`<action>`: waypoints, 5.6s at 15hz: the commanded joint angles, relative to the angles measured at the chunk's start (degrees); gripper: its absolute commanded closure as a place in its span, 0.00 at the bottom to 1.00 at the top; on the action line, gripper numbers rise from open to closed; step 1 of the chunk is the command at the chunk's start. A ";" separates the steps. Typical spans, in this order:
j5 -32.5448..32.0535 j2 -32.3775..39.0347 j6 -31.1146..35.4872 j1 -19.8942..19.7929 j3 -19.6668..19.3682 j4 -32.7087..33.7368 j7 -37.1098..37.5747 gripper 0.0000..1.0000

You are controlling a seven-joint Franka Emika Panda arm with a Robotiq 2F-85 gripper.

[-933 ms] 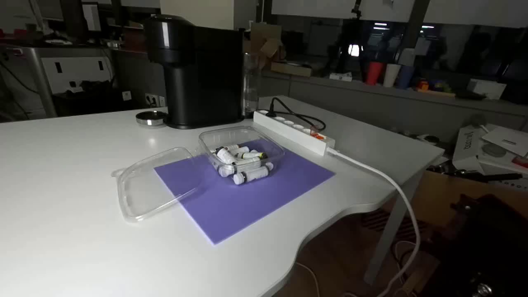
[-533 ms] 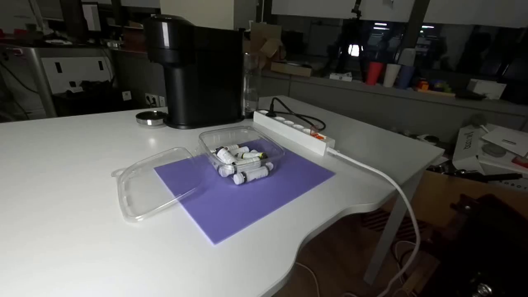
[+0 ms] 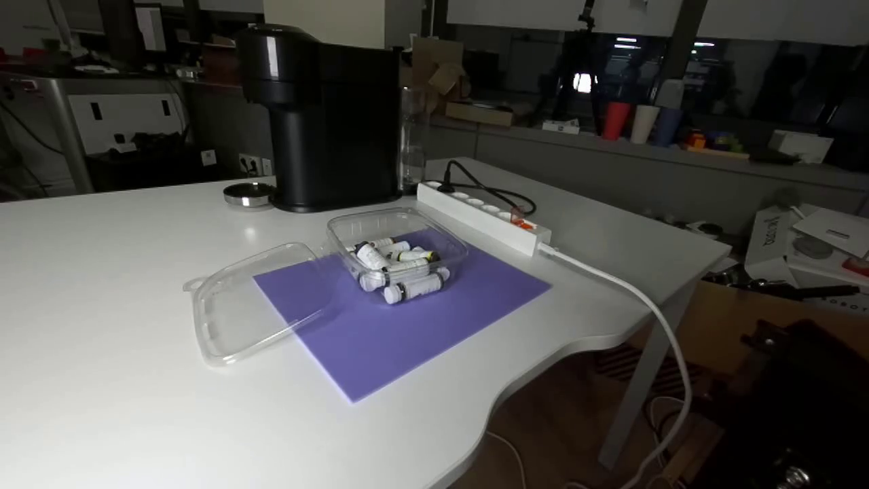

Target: Close the plastic container.

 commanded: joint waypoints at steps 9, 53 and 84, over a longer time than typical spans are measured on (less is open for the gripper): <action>-27.47 5.32 40.29 0.30 12.27 -13.88 6.69 0.00; -76.51 28.86 63.43 -0.20 23.40 -22.78 37.35 0.00; -101.25 56.99 53.13 11.16 19.24 0.37 46.81 0.00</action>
